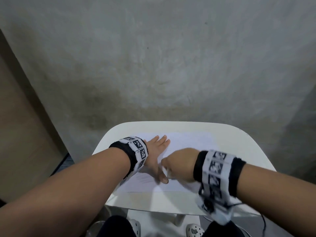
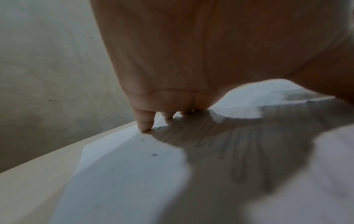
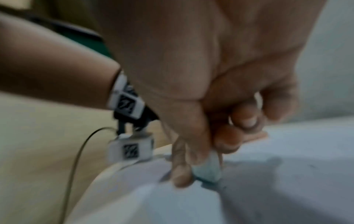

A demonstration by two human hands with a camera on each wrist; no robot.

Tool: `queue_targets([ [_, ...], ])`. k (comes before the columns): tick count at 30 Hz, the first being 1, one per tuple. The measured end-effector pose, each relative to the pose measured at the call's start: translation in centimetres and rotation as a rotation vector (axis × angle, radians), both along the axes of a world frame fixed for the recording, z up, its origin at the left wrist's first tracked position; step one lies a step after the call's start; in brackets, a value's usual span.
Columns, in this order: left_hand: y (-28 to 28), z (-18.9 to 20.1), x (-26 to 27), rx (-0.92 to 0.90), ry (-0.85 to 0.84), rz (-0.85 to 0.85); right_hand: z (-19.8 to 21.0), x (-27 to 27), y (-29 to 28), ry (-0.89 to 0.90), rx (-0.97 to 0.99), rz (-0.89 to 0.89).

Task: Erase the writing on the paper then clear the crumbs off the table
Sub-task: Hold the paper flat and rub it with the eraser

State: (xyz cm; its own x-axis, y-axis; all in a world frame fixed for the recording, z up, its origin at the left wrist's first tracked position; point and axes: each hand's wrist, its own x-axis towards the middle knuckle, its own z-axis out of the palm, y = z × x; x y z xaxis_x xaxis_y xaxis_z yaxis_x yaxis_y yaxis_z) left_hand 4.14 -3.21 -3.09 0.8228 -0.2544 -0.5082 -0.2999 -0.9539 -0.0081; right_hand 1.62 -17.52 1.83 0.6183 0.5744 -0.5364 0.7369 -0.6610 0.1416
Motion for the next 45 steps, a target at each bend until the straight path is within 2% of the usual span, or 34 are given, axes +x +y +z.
queue_targets([
  [3,0.3,-0.2,0.2,-0.009,0.013,-0.001,0.7,3.4,-0.4,-0.144,0.011,-0.141],
  [5,0.4,-0.3,0.4,-0.010,0.010,0.005,0.6,3.0,0.1,-0.161,-0.046,-0.106],
  [7,0.3,-0.4,0.5,-0.028,0.000,0.006,0.3,1.0,0.9,-0.090,-0.049,-0.024],
  [9,0.4,-0.4,0.6,-0.035,0.005,-0.001,0.2,2.0,0.8,-0.030,-0.027,-0.079],
  [11,0.6,-0.5,0.6,-0.013,0.016,-0.009,1.3,3.6,0.2,-0.129,-0.002,-0.158],
  [13,0.5,-0.5,0.5,-0.021,0.008,-0.004,1.1,3.8,0.1,-0.200,-0.043,-0.136],
  [15,0.3,-0.4,0.4,-0.041,-0.003,0.005,0.8,1.6,1.1,-0.103,-0.038,-0.072],
  [16,0.3,-0.4,0.4,-0.044,-0.001,0.009,0.6,0.7,1.3,-0.033,0.035,-0.055],
  [18,0.3,-0.3,0.3,-0.044,0.009,0.001,0.5,2.1,0.7,-0.008,0.087,-0.114],
  [21,0.2,0.0,0.1,-0.020,0.032,0.005,0.8,7.1,-1.5,-0.174,0.114,-0.290],
  [23,0.4,0.4,-0.2,-0.016,0.038,0.007,0.4,8.1,-2.2,-0.186,0.117,-0.330],
  [26,1.3,1.2,-0.2,-0.003,0.037,0.057,-0.3,8.3,-2.4,-0.128,0.135,-0.309],
  [29,1.5,1.4,-0.4,0.004,0.030,0.073,0.2,8.2,-2.2,-0.148,0.122,-0.312],
  [31,1.3,1.2,-0.4,0.002,0.028,0.059,0.1,6.5,-0.8,-0.219,0.074,-0.210],
  [34,1.6,1.1,-0.1,-0.017,0.033,0.046,-0.9,3.4,1.7,-0.116,0.029,-0.052],
  [35,1.6,1.1,-0.1,-0.016,0.041,0.039,-0.9,3.7,2.0,-0.090,0.010,-0.062],
  [38,1.7,1.1,0.0,-0.002,0.058,0.042,0.4,7.4,0.8,-0.157,0.053,-0.211],
  [40,1.6,0.9,0.0,0.008,0.047,0.048,0.7,7.5,0.4,-0.207,0.037,-0.215],
  [43,1.4,0.9,-0.1,-0.011,0.029,0.058,0.4,4.0,2.1,-0.093,0.067,-0.098],
  [45,1.4,1.0,-0.1,-0.027,0.028,0.063,0.2,3.9,2.5,-0.028,0.013,-0.050],
])
